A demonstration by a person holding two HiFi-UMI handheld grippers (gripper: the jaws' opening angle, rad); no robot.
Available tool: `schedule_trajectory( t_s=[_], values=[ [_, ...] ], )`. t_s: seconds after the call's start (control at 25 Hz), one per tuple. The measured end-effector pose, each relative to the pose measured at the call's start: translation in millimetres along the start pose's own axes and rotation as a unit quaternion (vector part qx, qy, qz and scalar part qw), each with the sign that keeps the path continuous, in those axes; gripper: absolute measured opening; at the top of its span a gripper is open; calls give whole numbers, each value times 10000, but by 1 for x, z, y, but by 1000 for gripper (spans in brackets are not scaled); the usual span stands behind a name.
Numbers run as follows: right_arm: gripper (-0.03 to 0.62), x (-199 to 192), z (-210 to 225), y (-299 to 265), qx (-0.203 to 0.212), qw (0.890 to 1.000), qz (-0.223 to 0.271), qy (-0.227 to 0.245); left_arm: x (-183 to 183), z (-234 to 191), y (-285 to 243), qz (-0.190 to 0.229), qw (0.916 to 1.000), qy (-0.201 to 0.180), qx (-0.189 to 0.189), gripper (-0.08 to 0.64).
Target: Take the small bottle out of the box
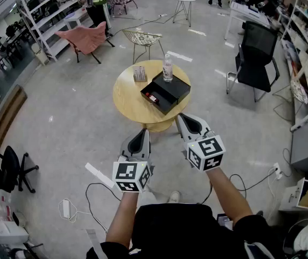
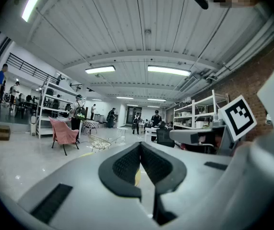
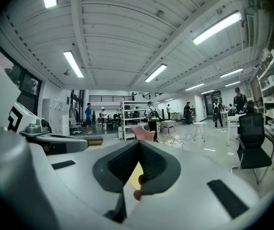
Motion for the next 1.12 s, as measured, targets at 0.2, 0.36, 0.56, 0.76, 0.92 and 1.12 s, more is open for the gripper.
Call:
schedule_trajectory(
  t_s=[0.2,0.36,0.56,0.76,0.92,1.12],
  values=[
    [2,-2,-2,8,71,9999,-45,-112,0,7,6,8,10000,26,-10,11],
    [2,-2,-5,5,174,9998,-44,-71,0,7,8,25,10000,7,23,11],
    [2,-1,-4,-13,259,9996,-34,-80,1,-6,0,31,9999,30,92,11],
    [2,-1,6,-41,286,9995,-78,-82,1,-25,-23,23,9999,90,112,11],
    [2,0,17,-71,294,9994,-136,-94,5,-45,-49,1,9999,93,97,11],
    [2,2,34,-113,281,9993,-191,-130,10,-70,-87,-26,9999,116,59,11]
  ],
)
Point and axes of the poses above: the fingertips, and each gripper's own axes: y backward along the fingers, z to its right, x out of its top, the point moved 9 cm from there along y, backward along the fingers, and after that the axes turned 12 degrees about x, right-handed, at the moved point
